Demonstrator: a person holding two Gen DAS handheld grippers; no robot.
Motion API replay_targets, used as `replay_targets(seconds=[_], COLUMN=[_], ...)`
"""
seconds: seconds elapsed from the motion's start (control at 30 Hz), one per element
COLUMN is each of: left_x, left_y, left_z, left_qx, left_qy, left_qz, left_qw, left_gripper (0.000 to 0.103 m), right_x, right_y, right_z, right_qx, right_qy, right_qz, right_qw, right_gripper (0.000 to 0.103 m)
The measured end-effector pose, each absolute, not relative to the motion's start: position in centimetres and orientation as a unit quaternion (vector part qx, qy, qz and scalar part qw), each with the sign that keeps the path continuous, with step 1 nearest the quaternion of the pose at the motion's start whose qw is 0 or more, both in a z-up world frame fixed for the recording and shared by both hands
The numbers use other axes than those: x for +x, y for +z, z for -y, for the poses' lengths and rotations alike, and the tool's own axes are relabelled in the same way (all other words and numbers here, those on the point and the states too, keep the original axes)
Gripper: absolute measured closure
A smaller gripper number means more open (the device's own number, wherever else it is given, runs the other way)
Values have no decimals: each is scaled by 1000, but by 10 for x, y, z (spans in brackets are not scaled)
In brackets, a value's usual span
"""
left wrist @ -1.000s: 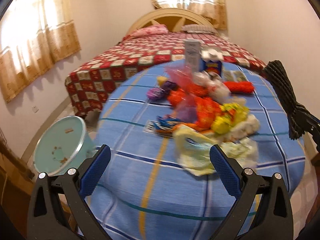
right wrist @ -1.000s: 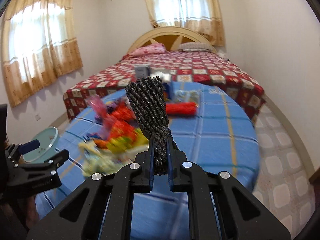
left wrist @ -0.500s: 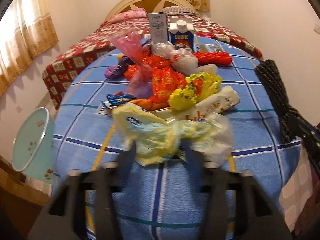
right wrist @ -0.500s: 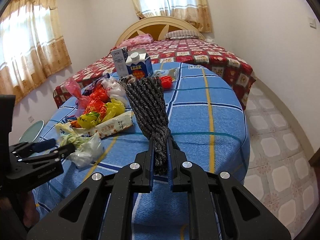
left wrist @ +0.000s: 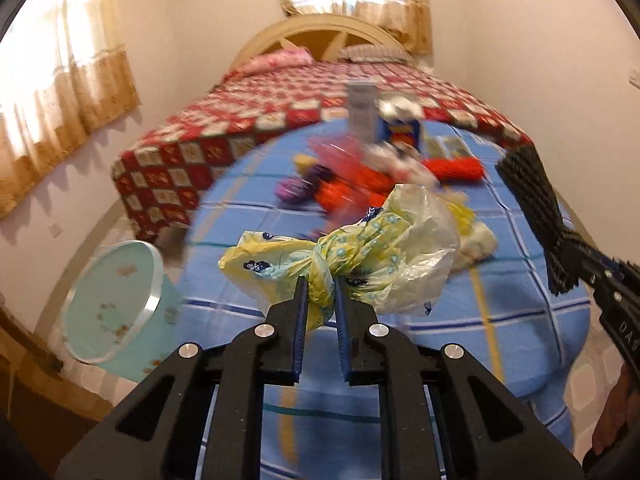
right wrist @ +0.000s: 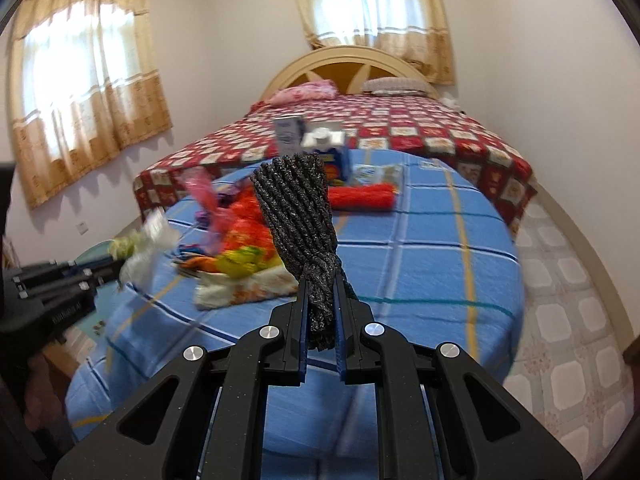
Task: Collect trash
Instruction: 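Carry the rope and yellow bag over the light-blue bin with both tools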
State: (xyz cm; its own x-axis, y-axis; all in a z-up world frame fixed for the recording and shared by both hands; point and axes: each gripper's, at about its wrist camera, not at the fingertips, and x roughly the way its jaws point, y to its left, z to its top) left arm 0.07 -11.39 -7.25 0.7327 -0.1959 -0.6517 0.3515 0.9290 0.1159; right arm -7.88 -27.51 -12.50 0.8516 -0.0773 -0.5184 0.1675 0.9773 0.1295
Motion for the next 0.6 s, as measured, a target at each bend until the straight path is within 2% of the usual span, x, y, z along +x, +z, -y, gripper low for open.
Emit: replay_targets(seconds=[0.6], left_x=[64], left_y=[-59], left_z=[-41], left_qx=[74], left_qy=[43], left_qz=[-333], left_qw=[939], left_gripper=[89], right_x=[30], right_y=[-106], right_z=[146], right_qx=[7], right_qy=[62], right_qz=[-283], right_qw=[957], right_gripper=[92])
